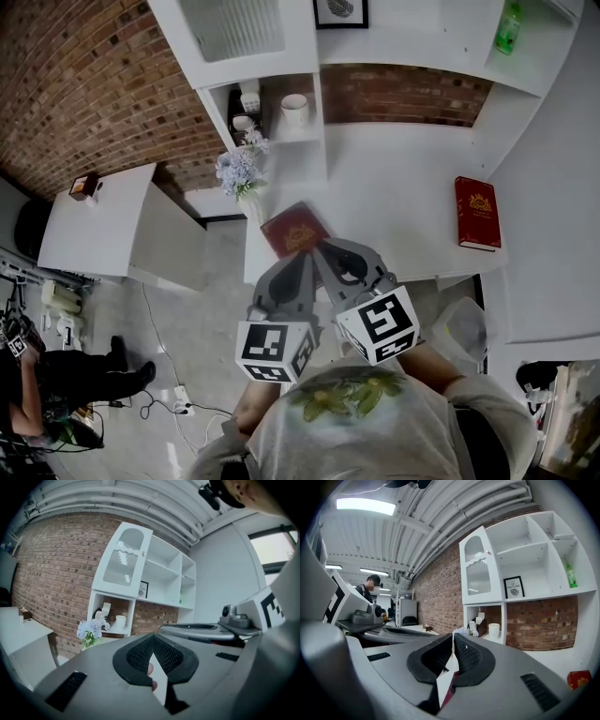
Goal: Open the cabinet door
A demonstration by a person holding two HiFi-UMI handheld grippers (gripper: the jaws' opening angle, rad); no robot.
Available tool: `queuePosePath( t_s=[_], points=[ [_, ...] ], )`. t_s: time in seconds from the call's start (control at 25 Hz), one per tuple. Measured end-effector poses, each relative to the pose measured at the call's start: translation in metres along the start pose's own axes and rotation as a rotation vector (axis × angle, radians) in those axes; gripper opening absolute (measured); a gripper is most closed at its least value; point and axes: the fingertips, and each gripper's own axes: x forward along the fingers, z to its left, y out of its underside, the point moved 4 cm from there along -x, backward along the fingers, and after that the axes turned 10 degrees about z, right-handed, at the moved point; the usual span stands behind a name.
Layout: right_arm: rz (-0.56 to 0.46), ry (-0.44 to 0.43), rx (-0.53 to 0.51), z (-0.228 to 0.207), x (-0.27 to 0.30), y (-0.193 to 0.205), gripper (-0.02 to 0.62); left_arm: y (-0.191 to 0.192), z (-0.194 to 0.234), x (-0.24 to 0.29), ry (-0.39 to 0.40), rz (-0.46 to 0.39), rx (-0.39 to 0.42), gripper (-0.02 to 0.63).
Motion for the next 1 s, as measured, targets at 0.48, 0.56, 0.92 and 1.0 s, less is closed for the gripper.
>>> queuePosePath(
  t_s=[0.48,0.56,0.92,1.0],
  points=[
    [-0.032,-0.007,-0.009,-0.054,0.034,-0.021,0.026,-0.018,0.017,0.039,-0.026,-0.006,-0.003,0.009],
    [-0.039,-0.007,-0.012,-0.062,0.039,-0.025,0.026,-0.021,0.018,0.046,-0.03,-0.006,-0.002,0.009],
    [-0.068,0.006,-0.036,-0.106,0.065,-0.045,0.026,-0.034,0.029,0.075,-0.055,-0.026,-0.004,0.009],
    [-0.075,0.003,-0.035,-0.116,0.073,-0.051,0.026,-0.036,0.032,0.081,-0.061,-0.025,-0.009,0.009]
  ],
)
